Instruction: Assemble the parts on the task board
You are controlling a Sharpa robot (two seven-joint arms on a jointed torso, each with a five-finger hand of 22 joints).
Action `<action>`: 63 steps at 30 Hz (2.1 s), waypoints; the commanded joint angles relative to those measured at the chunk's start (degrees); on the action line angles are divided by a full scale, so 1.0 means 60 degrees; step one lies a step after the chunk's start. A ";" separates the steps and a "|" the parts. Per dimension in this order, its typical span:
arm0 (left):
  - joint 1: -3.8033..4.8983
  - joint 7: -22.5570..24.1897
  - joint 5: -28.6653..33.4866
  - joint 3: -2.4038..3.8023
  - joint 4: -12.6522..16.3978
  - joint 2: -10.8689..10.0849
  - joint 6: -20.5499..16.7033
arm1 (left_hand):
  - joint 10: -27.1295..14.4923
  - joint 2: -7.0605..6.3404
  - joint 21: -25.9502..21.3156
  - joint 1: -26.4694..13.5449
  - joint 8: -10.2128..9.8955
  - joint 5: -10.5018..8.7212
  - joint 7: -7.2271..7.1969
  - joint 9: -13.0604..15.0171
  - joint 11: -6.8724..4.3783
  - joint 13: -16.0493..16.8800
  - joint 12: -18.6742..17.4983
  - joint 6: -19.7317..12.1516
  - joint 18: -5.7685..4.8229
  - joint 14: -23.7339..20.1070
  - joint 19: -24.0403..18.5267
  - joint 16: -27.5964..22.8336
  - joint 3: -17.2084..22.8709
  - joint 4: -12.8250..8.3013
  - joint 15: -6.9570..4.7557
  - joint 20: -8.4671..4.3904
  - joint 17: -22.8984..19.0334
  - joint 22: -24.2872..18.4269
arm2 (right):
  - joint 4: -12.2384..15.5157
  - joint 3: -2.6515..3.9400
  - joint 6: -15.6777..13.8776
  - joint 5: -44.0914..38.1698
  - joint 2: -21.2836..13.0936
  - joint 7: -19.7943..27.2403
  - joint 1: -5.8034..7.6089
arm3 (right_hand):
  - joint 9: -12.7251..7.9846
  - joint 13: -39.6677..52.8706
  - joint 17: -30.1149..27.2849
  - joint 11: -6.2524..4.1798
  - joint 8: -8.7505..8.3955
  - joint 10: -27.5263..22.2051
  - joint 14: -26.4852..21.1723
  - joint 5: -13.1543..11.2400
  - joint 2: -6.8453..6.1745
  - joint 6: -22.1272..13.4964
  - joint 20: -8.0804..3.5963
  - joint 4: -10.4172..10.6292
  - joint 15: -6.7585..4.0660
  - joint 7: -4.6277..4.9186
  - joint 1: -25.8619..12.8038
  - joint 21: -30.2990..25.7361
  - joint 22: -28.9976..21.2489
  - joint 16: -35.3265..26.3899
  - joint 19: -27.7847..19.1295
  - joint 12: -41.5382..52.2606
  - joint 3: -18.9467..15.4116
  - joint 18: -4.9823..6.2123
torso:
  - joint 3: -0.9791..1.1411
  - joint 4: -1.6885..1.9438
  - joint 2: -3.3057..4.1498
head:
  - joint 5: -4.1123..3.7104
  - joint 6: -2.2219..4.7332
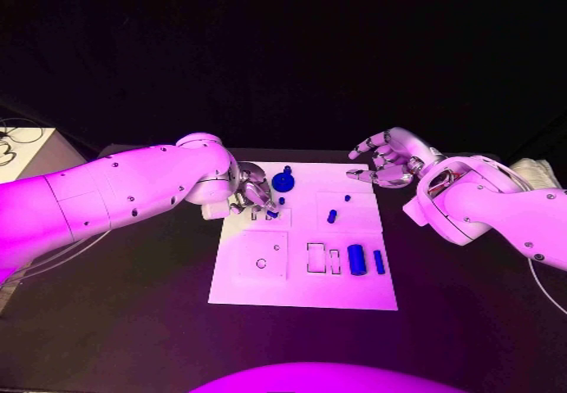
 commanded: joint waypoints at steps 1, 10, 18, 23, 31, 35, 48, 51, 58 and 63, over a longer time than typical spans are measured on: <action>0.0003 0.0115 0.0430 0.0011 0.0065 -0.0026 -0.0444 | 0.0151 -0.0016 0.0064 -0.0199 0.0041 0.0360 -0.0157 0.1829 -0.0031 0.0147 0.0103 0.0286 -0.0162 0.0745 0.0082 0.0097 0.1773 -0.1850 -0.0094 -0.0051 0.1837 0.0066 | -0.0018 0.0005 0.0098 -0.0010 -0.0006 -0.0004 -0.0007 | -0.0013 0.0741 0.2328 -0.0019 0.0008 -0.0050 0.0961 0.0032 0.0005 0.0083 0.0058 0.0009 0.0054 0.0002 0.0050 -0.0052 0.1485 -0.0043 0.0462 -0.0045 0.0045 -0.0044 | 0.0003 -0.0002 0.0007 | 0.0042 -0.0025; 0.0004 0.0034 -0.0104 -0.0050 0.0109 -0.0063 -0.0687 | 0.0808 -0.0138 0.0325 -0.0821 0.0121 0.2121 -0.0349 0.2111 -0.0217 0.0749 0.0507 0.0708 -0.0255 0.0931 0.0422 0.0324 0.1787 -0.2291 -0.0270 -0.0213 0.2253 0.0575 | -0.0058 0.0003 0.0101 0.0009 -0.0002 -0.0005 -0.0019 | -0.0013 0.0741 0.2328 -0.0019 0.0008 -0.0050 0.0961 0.0032 0.0005 0.0083 0.0058 0.0009 0.0054 0.0002 0.0050 -0.0052 0.1485 -0.0043 0.0462 -0.0045 0.0045 -0.0044 | 0.0011 -0.0018 0.0023 | 0.0096 -0.0079; -0.0001 0.0021 -0.0534 -0.0093 0.0207 -0.0059 -0.1289 | 0.1055 -0.0165 0.0435 -0.0972 0.0146 0.2465 -0.0419 0.2173 -0.0287 0.0985 0.0650 0.0834 -0.0301 0.0964 0.0591 0.0367 0.1819 -0.2388 -0.0336 -0.0278 0.2334 0.0816 | -0.0070 0.0003 0.0098 0.0013 -0.0008 -0.0006 -0.0023 | -0.0017 0.0738 0.2313 -0.0021 0.0012 -0.0049 0.0957 0.0041 -0.0003 0.0091 0.0057 0.0023 0.0052 0.0000 0.0048 -0.0046 0.1493 -0.0052 0.0465 -0.0045 0.0060 -0.0046 | 0.0008 -0.0007 0.0027 | 0.0110 -0.0144; -0.0019 0.0020 -0.0750 -0.0206 0.0280 -0.0062 -0.1624 | 0.1134 -0.0178 0.0475 -0.1018 0.0156 0.2558 -0.0440 0.2191 -0.0307 0.1070 0.0705 0.0871 -0.0319 0.0967 0.0651 0.0370 0.1830 -0.2412 -0.0355 -0.0297 0.2339 0.0910 | -0.0085 0.0003 0.0097 0.0016 -0.0008 -0.0002 -0.0026 | -0.0017 0.0738 0.2313 -0.0021 0.0012 -0.0049 0.0957 0.0041 -0.0003 0.0091 0.0057 0.0023 0.0052 0.0000 0.0048 -0.0046 0.1493 -0.0052 0.0465 -0.0045 0.0060 -0.0046 | 0.0009 -0.0011 0.0017 | 0.0136 -0.0188; -0.0085 -0.0006 -0.1232 -0.0271 0.0425 -0.0119 -0.2002 | 0.1180 -0.0185 0.0497 -0.1045 0.0164 0.2606 -0.0452 0.2201 -0.0319 0.1119 0.0738 0.0893 -0.0329 0.0970 0.0683 0.0374 0.1833 -0.2423 -0.0366 -0.0307 0.2348 0.0959 | -0.0090 0.0003 0.0089 0.0022 -0.0026 0.0004 -0.0027 | -0.0019 0.0736 0.2315 -0.0021 0.0013 -0.0049 0.0958 0.0046 -0.0006 0.0092 0.0056 0.0030 0.0051 0.0000 0.0045 -0.0050 0.1490 -0.0051 0.0463 -0.0046 0.0065 -0.0045 | 0.0002 -0.0014 0.0021 | 0.0178 -0.0243; -0.0125 -0.0018 -0.1442 -0.0283 0.0468 -0.0141 -0.2121 | 0.1212 -0.0192 0.0499 -0.1063 0.0171 0.2634 -0.0460 0.2208 -0.0326 0.1153 0.0761 0.0908 -0.0329 0.0973 0.0688 0.0379 0.1833 -0.2429 -0.0372 -0.0314 0.2357 0.0961 | -0.0094 0.0003 0.0088 0.0026 -0.0028 0.0008 -0.0028 | -0.0020 0.0726 0.2309 -0.0021 0.0013 -0.0059 0.0956 0.0050 -0.0005 0.0093 0.0056 0.0036 0.0051 0.0000 0.0040 -0.0058 0.1483 -0.0054 0.0460 -0.0057 0.0067 -0.0043 | 0.0006 -0.0018 0.0019 | 0.0199 -0.0258; -0.0312 -0.0036 -0.1678 -0.0301 0.0622 -0.0262 -0.2366 | 0.1255 -0.0200 0.0507 -0.1085 0.0183 0.2669 -0.0472 0.2219 -0.0338 0.1203 0.0795 0.0928 -0.0332 0.0975 0.0701 0.0381 0.1842 -0.2440 -0.0382 -0.0323 0.2361 0.0977 | -0.0094 0.0002 0.0098 0.0032 -0.0048 0.0009 -0.0030 | -0.0022 0.0727 0.2310 -0.0021 0.0013 -0.0056 0.0956 0.0062 -0.0003 0.0094 0.0056 0.0050 0.0051 0.0000 0.0029 -0.0053 0.1488 -0.0054 0.0463 -0.0054 0.0073 -0.0044 | 0.0004 -0.0022 0.0029 | 0.0227 -0.0295; -0.0350 -0.0041 -0.1712 -0.0304 0.0647 -0.0282 -0.2389 | 0.1255 -0.0200 0.0507 -0.1085 0.0183 0.2669 -0.0472 0.2219 -0.0338 0.1203 0.0795 0.0928 -0.0332 0.0975 0.0701 0.0381 0.1842 -0.2440 -0.0382 -0.0323 0.2361 0.0977 | -0.0092 0.0002 0.0105 0.0033 -0.0054 0.0008 -0.0030 | -0.0022 0.0727 0.2310 -0.0021 0.0013 -0.0056 0.0956 0.0062 -0.0003 0.0094 0.0056 0.0050 0.0051 0.0000 0.0029 -0.0053 0.1488 -0.0054 0.0463 -0.0054 0.0073 -0.0044 | 0.0001 -0.0022 0.0033 | 0.0225 -0.0324; -0.0470 -0.0046 -0.1836 -0.0309 0.0779 -0.0360 -0.2454 | 0.1267 -0.0201 0.0508 -0.1095 0.0189 0.2684 -0.0478 0.2224 -0.0343 0.1209 0.0801 0.0936 -0.0333 0.0979 0.0704 0.0388 0.1848 -0.2444 -0.0387 -0.0327 0.2373 0.0978 | -0.0097 0.0002 0.0112 0.0033 -0.0067 0.0007 -0.0031 | -0.0024 0.0722 0.2308 -0.0021 0.0014 -0.0060 0.0956 0.0073 -0.0003 0.0095 0.0055 0.0057 0.0050 0.0000 0.0025 -0.0062 0.1480 -0.0055 0.0458 -0.0059 0.0077 -0.0042 | -0.0005 -0.0018 0.0023 | 0.0244 -0.0339; -0.0564 -0.0047 -0.1988 -0.0308 0.0837 -0.0415 -0.2484 | 0.1277 -0.0202 0.0504 -0.1097 0.0190 0.2691 -0.0480 0.2225 -0.0345 0.1226 0.0811 0.0939 -0.0330 0.0979 0.0699 0.0388 0.1852 -0.2446 -0.0388 -0.0328 0.2373 0.0967 | -0.0106 0.0002 0.0109 0.0033 -0.0080 0.0007 -0.0032 | -0.0024 0.0711 0.2294 -0.0021 0.0014 -0.0070 0.0952 0.0078 -0.0003 0.0095 0.0055 0.0060 0.0050 -0.0001 0.0023 -0.0074 0.1469 -0.0062 0.0453 -0.0070 0.0080 -0.0038 | -0.0006 -0.0013 0.0022 | 0.0255 -0.0363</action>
